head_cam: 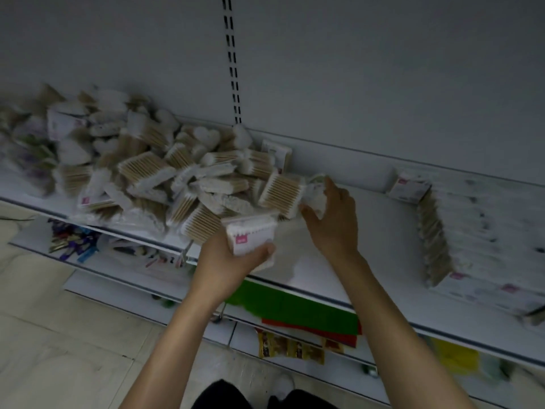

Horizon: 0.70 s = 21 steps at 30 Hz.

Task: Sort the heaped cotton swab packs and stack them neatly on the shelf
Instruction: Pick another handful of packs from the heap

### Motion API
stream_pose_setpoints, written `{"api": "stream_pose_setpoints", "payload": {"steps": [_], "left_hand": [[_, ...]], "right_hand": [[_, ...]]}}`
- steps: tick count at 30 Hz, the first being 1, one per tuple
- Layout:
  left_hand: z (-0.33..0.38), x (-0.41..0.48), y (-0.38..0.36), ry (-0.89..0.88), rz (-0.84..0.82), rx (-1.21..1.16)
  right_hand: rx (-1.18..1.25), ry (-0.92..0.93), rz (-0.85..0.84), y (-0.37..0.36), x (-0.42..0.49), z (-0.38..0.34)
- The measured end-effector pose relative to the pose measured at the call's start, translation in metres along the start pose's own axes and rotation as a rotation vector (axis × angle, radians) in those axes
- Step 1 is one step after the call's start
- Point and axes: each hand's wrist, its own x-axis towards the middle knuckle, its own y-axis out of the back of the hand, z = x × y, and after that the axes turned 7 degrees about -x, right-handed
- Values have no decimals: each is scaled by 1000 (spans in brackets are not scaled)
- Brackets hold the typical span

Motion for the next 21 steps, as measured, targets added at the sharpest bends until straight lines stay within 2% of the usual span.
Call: {"api": "stream_pose_setpoints", "payload": {"steps": [2, 3, 5, 7, 10, 12, 15, 17, 18, 20, 21], "left_hand": [[-1, -4, 1, 9, 37, -91], [0, -5, 2, 18, 52, -136], [0, -6, 2, 54, 90, -234], [2, -3, 0, 105, 114, -359], [2, 3, -9, 151, 99, -447], [3, 4, -15, 77, 131, -389], [4, 8, -15, -279, 192, -65], [5, 12, -15, -422, 83, 89], [7, 12, -19, -427, -27, 114], [12, 7, -31, -325, -280, 30], [13, 4, -39, -236, -354, -58]], "right_hand": [[-266, 71, -12, -10, 18, 0], [-294, 101, 8, -13, 25, -1], [-157, 127, 71, -14, 30, -4], [108, 126, 114, -9, 25, -5], [413, 31, 127, 6, 9, -7], [512, -62, 153, 17, -3, -9], [634, -198, 113, 35, -18, -9], [797, -292, -58, 43, -26, -13], [915, -337, -167, 44, -29, -18], [1121, -448, -267, 38, -35, -31], [1158, -501, -232, 34, -36, -36]]}}
